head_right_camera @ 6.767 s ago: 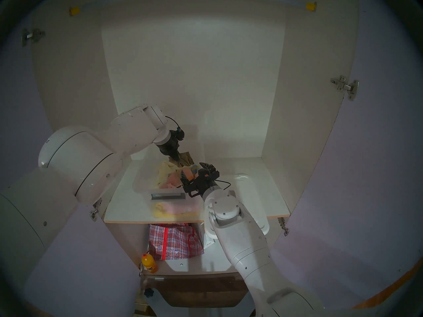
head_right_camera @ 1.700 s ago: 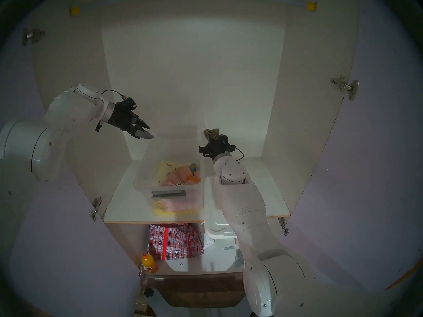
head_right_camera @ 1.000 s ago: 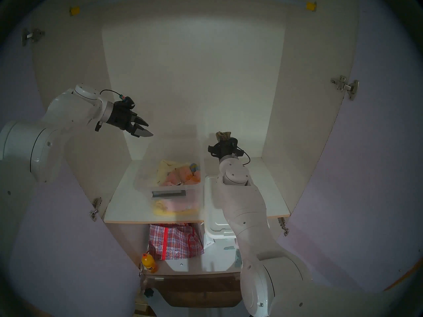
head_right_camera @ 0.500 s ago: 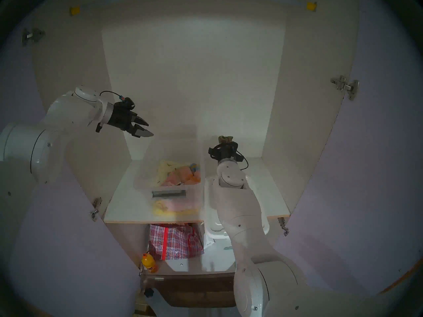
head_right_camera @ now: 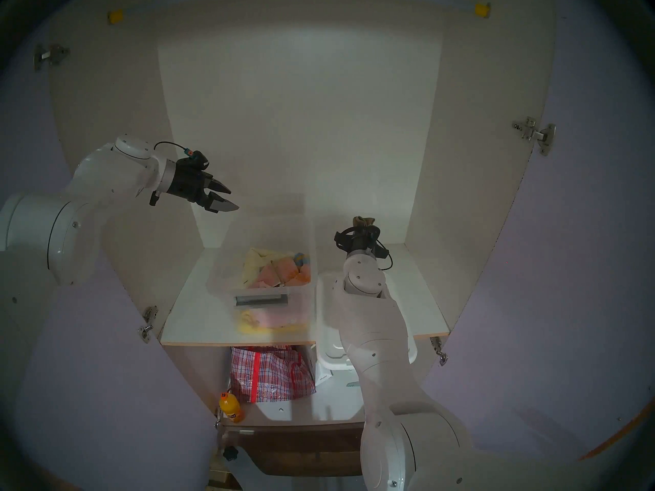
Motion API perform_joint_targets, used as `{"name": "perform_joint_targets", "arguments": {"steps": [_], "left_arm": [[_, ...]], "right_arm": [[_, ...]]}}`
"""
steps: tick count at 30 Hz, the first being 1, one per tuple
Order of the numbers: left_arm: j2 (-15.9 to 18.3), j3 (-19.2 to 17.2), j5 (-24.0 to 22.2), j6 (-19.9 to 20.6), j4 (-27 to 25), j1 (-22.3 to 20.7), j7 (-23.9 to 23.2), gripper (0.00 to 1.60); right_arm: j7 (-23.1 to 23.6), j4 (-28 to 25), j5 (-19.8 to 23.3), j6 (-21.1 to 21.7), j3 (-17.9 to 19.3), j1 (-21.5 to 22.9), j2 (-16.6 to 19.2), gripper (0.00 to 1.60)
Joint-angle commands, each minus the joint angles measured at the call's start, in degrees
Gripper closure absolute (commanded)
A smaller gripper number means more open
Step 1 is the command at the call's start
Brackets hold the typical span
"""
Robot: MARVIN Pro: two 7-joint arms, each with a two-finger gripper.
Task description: Take socks out of the storage bin, place them on top of the cabinet, and put the lid back on the bin
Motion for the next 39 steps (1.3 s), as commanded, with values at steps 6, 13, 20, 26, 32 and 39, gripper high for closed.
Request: {"name": "perform_joint_targets", "arguments": {"steps": [6, 13, 20, 26, 32, 39], "left_arm": [[-0.05, -1.27, -0.82, -1.14, -1.18, -1.71, -0.01, 0.0], [0.0, -1.91, -0.83, -1.85, -1.21, -1.5, 0.07, 0.0], [0.05, -2.58, -0.85, -2.58, -1.23, -1.32, 0.1, 0.0], [0.08, -3.18, -0.84, -3.21, -1.22, -1.16, 0.12, 0.0], [0.1, -3.67, -0.83, -3.78, -1.21, -1.02, 0.14, 0.0], [0.13, -4.16, -0.83, -4.39, -1.2, -0.87, 0.15, 0.0]], "right_arm": [[-0.52, -3.55, -0.84, -0.63, 1.31, -0.31, 2.63, 1.6], [-1.14, -4.39, -0.5, -0.18, 2.95, -1.39, 3.97, 1.6], [-2.37, -4.54, -0.46, -0.04, 3.74, -2.67, 3.29, 1.6], [-2.95, -4.62, 0.32, 0.24, 4.39, -2.73, 2.11, 1.6], [-2.88, -4.81, 0.82, 0.27, 4.05, -2.87, 1.44, 1.6], [-2.63, -4.95, 1.43, 0.49, 4.15, -2.79, 1.65, 1.6]]}}
